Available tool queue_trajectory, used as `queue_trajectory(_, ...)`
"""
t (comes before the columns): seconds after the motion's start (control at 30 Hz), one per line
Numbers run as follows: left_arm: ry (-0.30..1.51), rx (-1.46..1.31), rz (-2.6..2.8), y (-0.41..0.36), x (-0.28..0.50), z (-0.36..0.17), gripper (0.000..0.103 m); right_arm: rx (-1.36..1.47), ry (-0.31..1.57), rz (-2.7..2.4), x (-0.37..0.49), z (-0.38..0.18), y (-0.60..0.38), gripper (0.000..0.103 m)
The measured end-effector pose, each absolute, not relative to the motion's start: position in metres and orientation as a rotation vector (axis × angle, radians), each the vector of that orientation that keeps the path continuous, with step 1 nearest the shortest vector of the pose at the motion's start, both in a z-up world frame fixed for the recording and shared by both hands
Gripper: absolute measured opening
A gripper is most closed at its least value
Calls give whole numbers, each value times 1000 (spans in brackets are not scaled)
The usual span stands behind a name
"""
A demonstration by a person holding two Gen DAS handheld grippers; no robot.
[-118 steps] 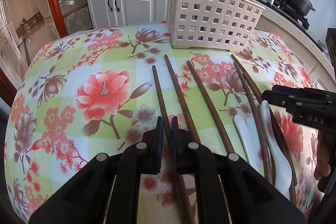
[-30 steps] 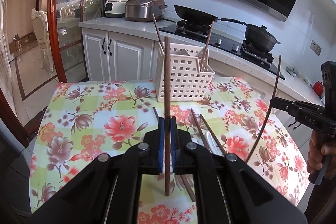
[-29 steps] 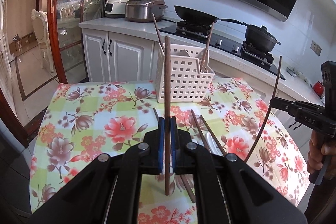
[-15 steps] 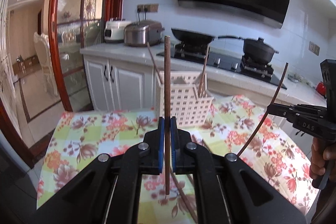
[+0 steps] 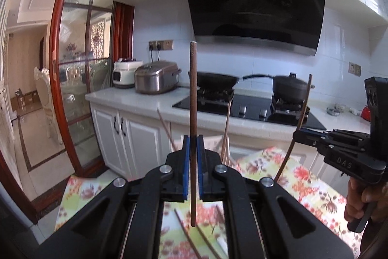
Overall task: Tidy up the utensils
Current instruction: 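Lower the right gripper's chopstick into the basket while the left gripper lowers its own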
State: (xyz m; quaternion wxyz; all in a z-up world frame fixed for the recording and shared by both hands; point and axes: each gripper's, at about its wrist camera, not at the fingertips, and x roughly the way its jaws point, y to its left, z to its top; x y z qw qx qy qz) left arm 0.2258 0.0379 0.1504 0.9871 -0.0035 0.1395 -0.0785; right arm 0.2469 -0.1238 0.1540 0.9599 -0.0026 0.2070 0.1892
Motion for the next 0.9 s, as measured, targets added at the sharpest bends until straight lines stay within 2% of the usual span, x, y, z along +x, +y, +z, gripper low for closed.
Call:
queue_trajectory(0.23, 221, -1, -180, 26, 259, 187, 6, 4, 347, 386, 277, 185, -117, 9)
queue_trajectory(0.53, 208, -32, -170, 18, 317, 199, 6, 10, 325, 403, 321, 196, -103, 9)
queue_trajectory(0.9, 281, -79, -137, 21, 374, 156, 6, 37, 381, 406, 362, 158, -86, 9)
